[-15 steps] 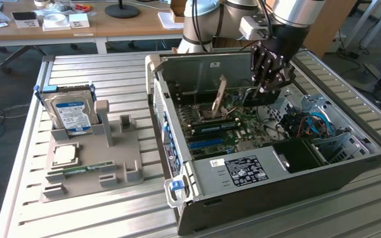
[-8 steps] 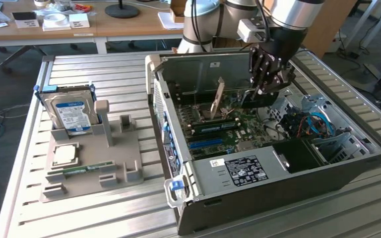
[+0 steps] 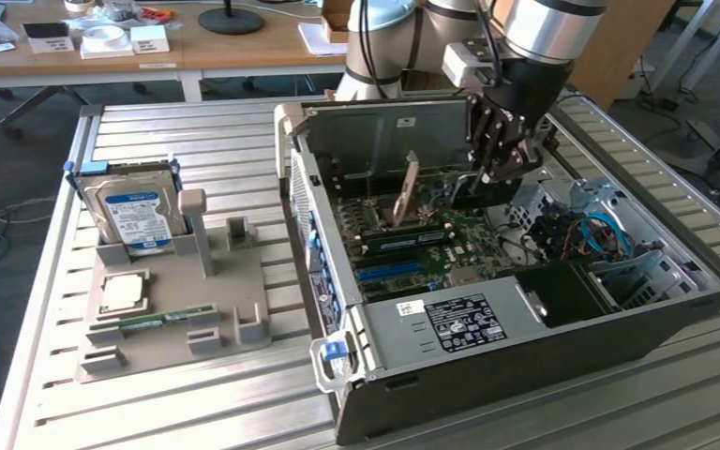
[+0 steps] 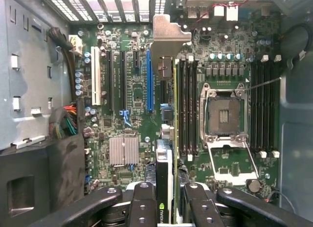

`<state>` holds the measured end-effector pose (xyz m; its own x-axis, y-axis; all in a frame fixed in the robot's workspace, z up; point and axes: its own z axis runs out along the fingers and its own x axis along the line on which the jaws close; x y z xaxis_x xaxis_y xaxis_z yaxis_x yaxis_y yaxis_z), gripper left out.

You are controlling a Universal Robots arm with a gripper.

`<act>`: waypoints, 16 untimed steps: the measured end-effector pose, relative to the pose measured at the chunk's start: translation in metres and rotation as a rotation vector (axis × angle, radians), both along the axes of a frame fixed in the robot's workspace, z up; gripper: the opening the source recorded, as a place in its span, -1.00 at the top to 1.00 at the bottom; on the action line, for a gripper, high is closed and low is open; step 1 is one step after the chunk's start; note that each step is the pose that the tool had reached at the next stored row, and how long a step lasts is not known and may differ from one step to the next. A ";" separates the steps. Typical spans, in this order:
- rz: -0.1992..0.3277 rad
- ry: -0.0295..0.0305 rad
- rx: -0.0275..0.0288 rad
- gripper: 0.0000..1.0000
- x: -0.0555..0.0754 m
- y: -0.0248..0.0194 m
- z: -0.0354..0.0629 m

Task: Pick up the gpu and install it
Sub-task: 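Insert the gpu into the slot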

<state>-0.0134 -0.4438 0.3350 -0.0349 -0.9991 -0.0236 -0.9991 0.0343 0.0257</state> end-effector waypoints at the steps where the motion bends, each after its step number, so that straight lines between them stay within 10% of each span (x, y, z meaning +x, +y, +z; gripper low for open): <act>1: 0.000 0.0000 0.0000 0.47 -0.001 0.0000 -0.0008; 16: -0.002 0.0001 -0.0002 0.47 -0.003 0.0000 -0.0087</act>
